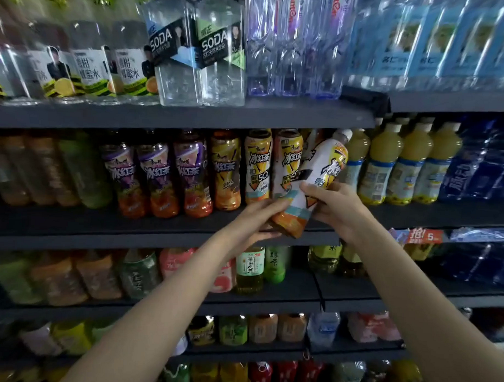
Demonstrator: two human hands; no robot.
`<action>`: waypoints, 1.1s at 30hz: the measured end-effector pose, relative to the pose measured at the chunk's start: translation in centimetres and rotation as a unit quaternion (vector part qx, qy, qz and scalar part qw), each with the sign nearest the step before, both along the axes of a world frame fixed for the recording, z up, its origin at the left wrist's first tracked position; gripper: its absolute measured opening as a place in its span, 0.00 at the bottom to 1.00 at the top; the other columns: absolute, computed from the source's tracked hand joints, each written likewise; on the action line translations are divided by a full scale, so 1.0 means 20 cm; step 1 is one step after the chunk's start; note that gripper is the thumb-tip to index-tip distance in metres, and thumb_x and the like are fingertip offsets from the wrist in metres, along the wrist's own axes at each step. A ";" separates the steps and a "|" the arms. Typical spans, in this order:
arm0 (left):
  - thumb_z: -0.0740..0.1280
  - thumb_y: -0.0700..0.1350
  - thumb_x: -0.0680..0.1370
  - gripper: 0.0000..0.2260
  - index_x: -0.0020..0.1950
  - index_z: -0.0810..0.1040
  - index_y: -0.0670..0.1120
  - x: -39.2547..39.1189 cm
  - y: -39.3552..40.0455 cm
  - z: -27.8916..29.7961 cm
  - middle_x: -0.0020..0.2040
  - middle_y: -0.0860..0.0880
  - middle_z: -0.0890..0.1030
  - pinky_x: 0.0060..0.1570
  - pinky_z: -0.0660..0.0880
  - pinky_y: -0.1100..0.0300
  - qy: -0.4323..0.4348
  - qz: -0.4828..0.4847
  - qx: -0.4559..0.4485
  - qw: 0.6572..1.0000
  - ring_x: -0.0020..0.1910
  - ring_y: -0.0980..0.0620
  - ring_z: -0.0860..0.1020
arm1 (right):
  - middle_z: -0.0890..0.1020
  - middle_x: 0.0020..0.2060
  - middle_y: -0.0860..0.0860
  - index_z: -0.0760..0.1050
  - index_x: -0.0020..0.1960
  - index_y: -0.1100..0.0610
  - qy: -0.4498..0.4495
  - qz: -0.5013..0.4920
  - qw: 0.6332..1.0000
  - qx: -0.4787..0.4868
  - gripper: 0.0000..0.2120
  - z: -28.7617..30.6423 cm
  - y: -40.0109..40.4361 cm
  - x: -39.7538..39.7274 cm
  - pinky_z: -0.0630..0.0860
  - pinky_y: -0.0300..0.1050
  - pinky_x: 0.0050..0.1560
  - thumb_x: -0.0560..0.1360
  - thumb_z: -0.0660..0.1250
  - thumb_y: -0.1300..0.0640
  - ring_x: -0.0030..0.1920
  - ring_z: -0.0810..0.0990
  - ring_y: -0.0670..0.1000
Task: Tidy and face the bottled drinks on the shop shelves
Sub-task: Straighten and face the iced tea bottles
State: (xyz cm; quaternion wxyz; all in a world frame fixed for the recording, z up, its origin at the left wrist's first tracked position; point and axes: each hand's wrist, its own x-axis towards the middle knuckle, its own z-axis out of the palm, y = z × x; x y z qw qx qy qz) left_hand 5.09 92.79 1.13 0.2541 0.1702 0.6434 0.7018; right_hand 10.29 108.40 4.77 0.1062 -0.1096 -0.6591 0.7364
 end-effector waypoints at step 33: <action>0.75 0.54 0.67 0.25 0.58 0.71 0.47 0.05 -0.31 0.12 0.59 0.48 0.77 0.56 0.74 0.58 0.167 0.145 -0.120 0.968 0.55 0.52 0.77 | 0.78 0.48 0.62 0.67 0.67 0.65 -0.035 0.016 0.957 -0.288 0.25 -0.02 -0.18 -0.10 0.78 0.52 0.44 0.75 0.68 0.54 0.48 0.79 0.59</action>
